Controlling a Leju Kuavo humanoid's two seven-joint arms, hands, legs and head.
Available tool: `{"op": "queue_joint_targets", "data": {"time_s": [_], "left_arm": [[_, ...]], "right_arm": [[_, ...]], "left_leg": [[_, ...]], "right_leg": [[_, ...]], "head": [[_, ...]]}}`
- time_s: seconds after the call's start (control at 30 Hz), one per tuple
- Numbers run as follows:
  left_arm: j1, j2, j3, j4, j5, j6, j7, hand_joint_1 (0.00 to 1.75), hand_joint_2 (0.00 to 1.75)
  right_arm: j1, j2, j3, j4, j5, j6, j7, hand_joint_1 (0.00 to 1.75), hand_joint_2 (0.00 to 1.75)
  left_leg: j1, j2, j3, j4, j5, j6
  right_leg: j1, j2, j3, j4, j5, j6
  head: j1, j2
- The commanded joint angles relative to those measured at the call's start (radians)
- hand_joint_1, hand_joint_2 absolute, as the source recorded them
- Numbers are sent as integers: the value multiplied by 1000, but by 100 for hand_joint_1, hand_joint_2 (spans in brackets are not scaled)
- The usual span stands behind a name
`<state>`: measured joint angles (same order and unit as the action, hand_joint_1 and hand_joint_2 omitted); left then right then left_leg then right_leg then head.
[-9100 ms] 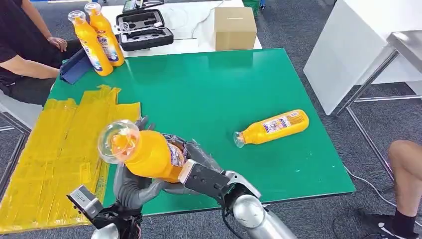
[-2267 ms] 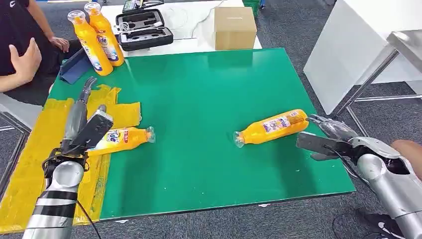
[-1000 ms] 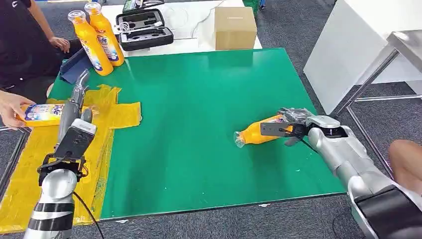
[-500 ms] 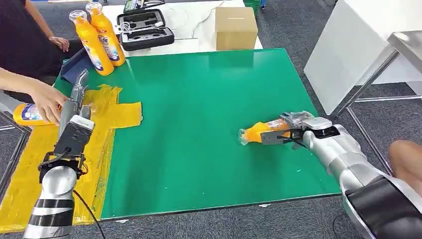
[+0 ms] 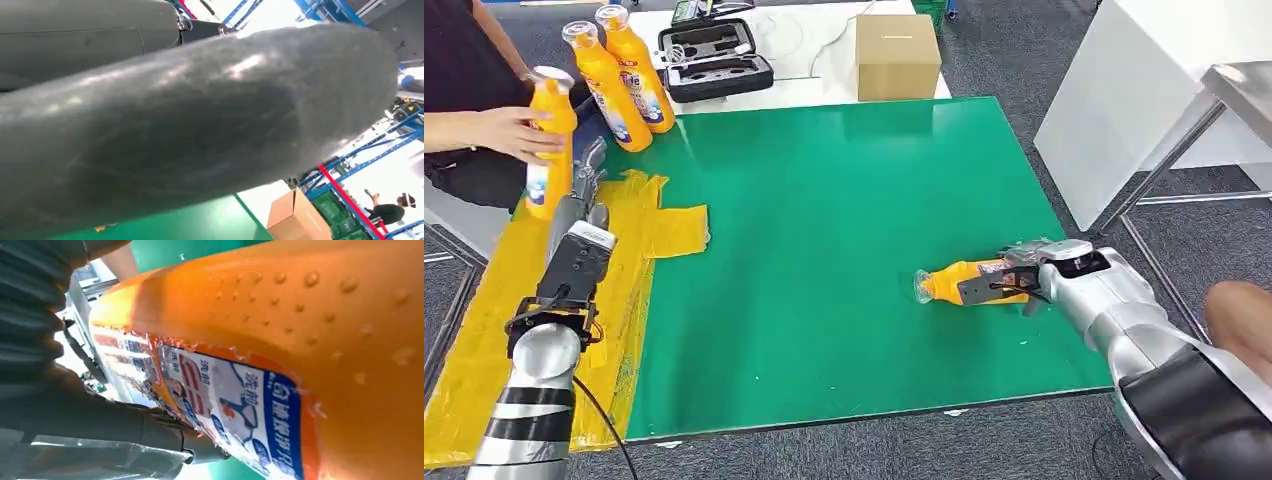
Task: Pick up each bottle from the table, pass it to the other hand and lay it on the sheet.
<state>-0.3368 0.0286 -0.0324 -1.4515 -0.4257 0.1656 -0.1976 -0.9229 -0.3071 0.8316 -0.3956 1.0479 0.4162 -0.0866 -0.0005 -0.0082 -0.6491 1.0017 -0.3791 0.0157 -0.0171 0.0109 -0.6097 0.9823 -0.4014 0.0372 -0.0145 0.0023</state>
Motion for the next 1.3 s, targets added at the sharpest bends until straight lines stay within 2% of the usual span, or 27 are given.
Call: {"op": "queue_joint_targets", "data": {"time_s": [0.03,0.2,0.73,0.8,0.87,0.93,0.97,1.07,1.13,1.2,1.27,1.3], "left_arm": [[-38,7,23,91,7,-3,-3,0,0],[-20,10,32,67,7,-2,-3,0,0],[28,5,56,19,9,0,-3,0,0],[44,-3,64,6,7,-4,2,0,0],[82,-17,72,-28,28,-51,34,0,0],[118,-24,68,-53,109,-151,62,0,0],[143,-23,56,-55,166,-216,59,0,0],[184,-25,20,28,373,-380,99,0,0],[198,-29,-21,62,431,-400,60,0,0],[199,-33,-32,64,431,-391,53,0,0],[190,-28,-87,48,417,-398,26,0,0],[186,-40,-105,43,414,-405,18,0,0]], "right_arm": [[-28,18,18,47,-37,7,-1,175,175],[-16,32,-41,25,-98,-19,-8,175,175],[-14,50,-31,-47,-101,-41,-1,175,175],[11,66,-60,-66,-113,-105,60,175,175],[52,98,-121,-116,-106,-249,175,175,175],[103,130,-239,-228,-172,-331,222,175,175],[135,149,-315,-347,-239,-347,205,175,175],[196,197,-448,-650,-494,-263,157,175,175],[213,214,-457,-757,-635,-205,161,175,175],[216,214,-448,-773,-640,-205,176,175,175],[194,203,-393,-763,-747,-121,126,175,175],[187,208,-366,-770,-743,-117,126,175,175]], "left_leg": [[1,0,4,1,-2,-2],[1,1,3,0,-2,-1],[0,3,3,0,-2,-1],[1,3,4,0,-2,-2],[1,4,6,0,-3,-2],[1,4,3,-1,-2,-1],[1,6,4,-1,-3,-1],[0,10,4,-1,-3,-2],[0,9,4,-1,-3,-2],[0,8,4,0,-4,-2],[1,4,1,-1,-2,-2],[1,1,2,0,-2,-2]], "right_leg": [[1,-1,4,0,-2,-2],[1,0,3,0,-1,-2],[1,2,2,0,-1,-2],[1,2,3,0,-1,-2],[2,2,5,0,-2,-3],[1,3,2,-1,0,-1],[1,4,3,-1,-1,-2],[0,8,1,0,0,-2],[0,7,1,1,-1,-2],[0,5,1,2,-2,-2],[1,2,-2,1,-2,-1],[1,-2,1,1,-3,-2]], "head": [[0,0],[0,0],[0,0],[0,0],[0,0],[0,0],[1,0],[0,0],[1,0],[0,0],[0,0],[0,0]]}}
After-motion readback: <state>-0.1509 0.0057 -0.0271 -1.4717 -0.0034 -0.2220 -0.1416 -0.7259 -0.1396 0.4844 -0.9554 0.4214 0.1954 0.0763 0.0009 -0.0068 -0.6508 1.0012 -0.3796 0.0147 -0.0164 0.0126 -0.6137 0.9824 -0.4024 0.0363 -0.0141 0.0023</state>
